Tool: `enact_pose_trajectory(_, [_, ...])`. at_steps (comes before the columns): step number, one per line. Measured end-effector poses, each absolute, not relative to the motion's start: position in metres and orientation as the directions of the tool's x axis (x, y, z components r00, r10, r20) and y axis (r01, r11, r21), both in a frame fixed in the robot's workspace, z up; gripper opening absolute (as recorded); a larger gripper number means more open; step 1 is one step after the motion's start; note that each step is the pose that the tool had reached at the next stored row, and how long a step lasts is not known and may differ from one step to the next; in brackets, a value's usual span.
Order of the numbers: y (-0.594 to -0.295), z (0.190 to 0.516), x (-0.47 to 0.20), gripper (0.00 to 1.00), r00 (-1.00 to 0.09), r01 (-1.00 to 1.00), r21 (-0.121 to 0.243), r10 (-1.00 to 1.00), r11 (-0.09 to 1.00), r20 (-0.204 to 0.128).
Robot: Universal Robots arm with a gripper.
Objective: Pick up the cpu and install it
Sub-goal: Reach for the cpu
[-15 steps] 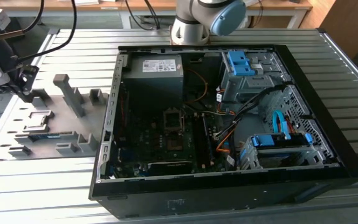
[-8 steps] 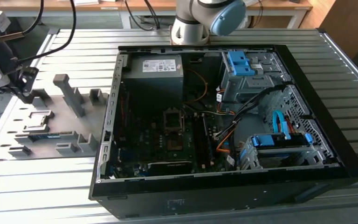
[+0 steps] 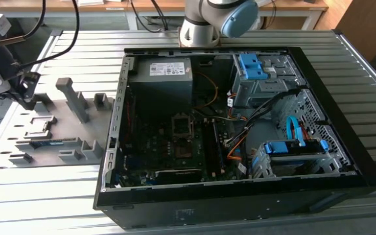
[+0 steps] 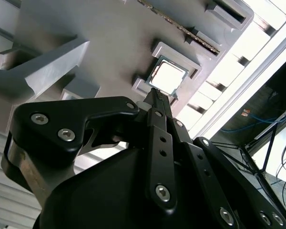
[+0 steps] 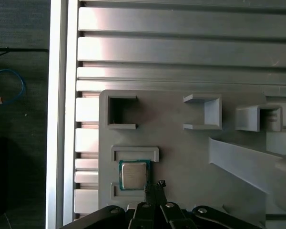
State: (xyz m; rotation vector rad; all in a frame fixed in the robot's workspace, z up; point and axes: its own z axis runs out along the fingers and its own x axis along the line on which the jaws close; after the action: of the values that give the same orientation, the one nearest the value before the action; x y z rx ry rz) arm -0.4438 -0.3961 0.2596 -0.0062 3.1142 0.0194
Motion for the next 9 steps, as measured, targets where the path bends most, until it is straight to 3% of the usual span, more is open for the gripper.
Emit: enact_pose_trajectory(9, [-0.396,0.2538,-0.4464,0.1,-1.0,-0.004,0.012,-0.004,1.0,-0.027])
